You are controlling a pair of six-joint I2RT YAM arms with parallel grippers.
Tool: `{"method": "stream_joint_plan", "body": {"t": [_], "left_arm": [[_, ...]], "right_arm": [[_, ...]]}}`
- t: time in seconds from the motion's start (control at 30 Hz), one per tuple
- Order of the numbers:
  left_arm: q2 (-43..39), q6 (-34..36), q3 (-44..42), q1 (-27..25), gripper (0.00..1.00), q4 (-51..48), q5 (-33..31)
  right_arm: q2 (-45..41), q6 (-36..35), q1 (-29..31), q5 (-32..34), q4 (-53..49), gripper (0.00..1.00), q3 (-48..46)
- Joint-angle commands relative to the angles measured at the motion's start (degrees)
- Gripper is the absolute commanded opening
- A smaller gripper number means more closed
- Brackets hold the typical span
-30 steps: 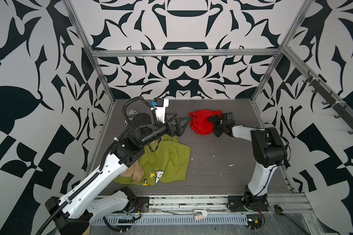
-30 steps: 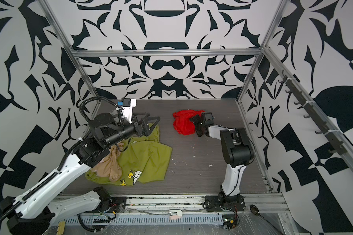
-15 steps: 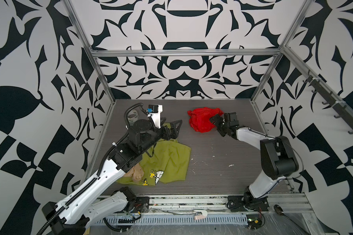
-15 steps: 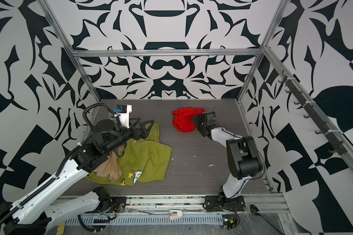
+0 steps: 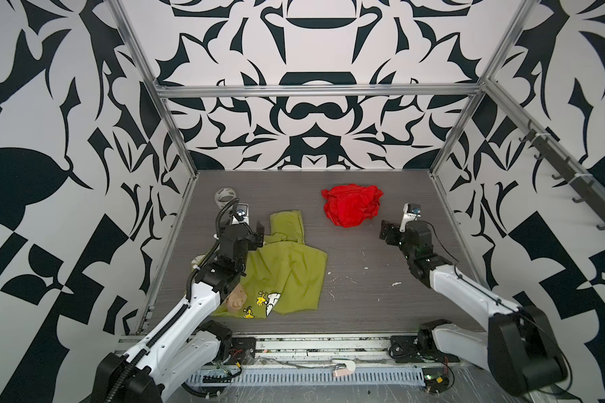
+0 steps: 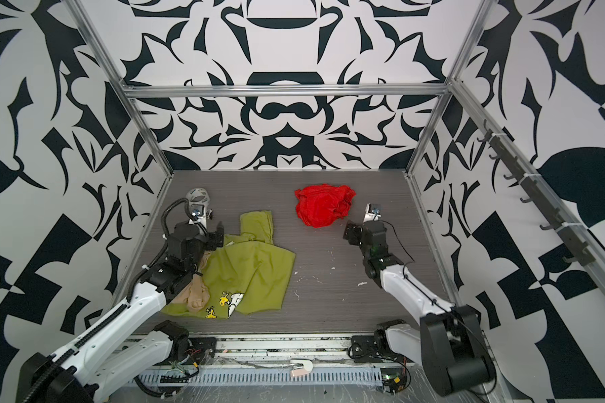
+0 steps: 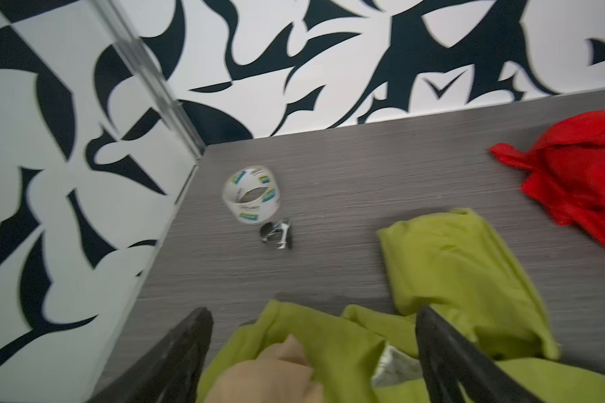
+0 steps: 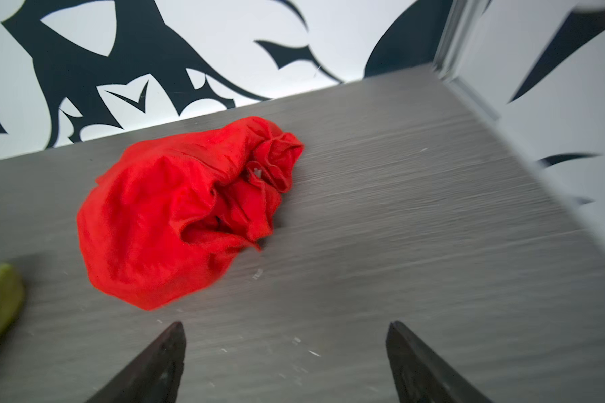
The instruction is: Pick out a specific cloth from the pile
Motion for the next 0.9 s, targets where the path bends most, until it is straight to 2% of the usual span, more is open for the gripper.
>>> {"method": "stream_joint_plan", "body": {"t": [0.0, 0.07, 0.1, 0.2, 0.37, 0.5, 0.63, 0.7, 0.87], "left_arm": [[0.7, 6.4, -4.5, 2.5, 0.93, 7.4, 1.4], [2.0, 4.7, -5.0, 6.1, 0.93, 7.4, 4.0], [2.8, 5.1, -5.2, 8.3, 0.92, 7.8, 7.6], [7.2, 6.1, -5.8, 13.0, 0.9, 11.6, 12.7], [16.0, 4.8, -4.8, 15.8, 0.9, 17.0, 13.9], [19.9, 4.8, -4.3, 18.1, 0.9, 20.1, 18.2], [24.3, 2.8, -4.0, 23.2, 0.89, 24.6, 24.7], [26.0, 2.4, -2.9, 23.7, 0.89, 24.1, 25.5], [27.7, 3.3, -4.0, 23.8, 0.89, 26.8, 27.1]], "right_arm": [[-6.0, -13.9, 0.0, 2.8, 15.8, 0.9, -9.3], [-7.7, -15.4, 0.0, 3.7, 14.9, 0.91, -10.6], [-7.6, -16.2, 0.0, 3.6, 14.2, 0.91, -10.8], [-4.2, -15.8, 0.1, 3.8, 17.7, 0.91, -11.5], [4.9, -16.6, 0.1, 3.7, 24.4, 0.92, -11.4], [11.7, -17.3, 0.0, 3.7, 33.2, 0.93, -12.0], [19.2, -17.6, -0.3, 4.4, 41.1, 0.95, -11.7], [23.3, -17.3, -0.6, 5.4, 45.5, 0.95, -11.5], [27.2, -17.1, -0.8, 5.5, 46.3, 0.95, -10.2]]}}
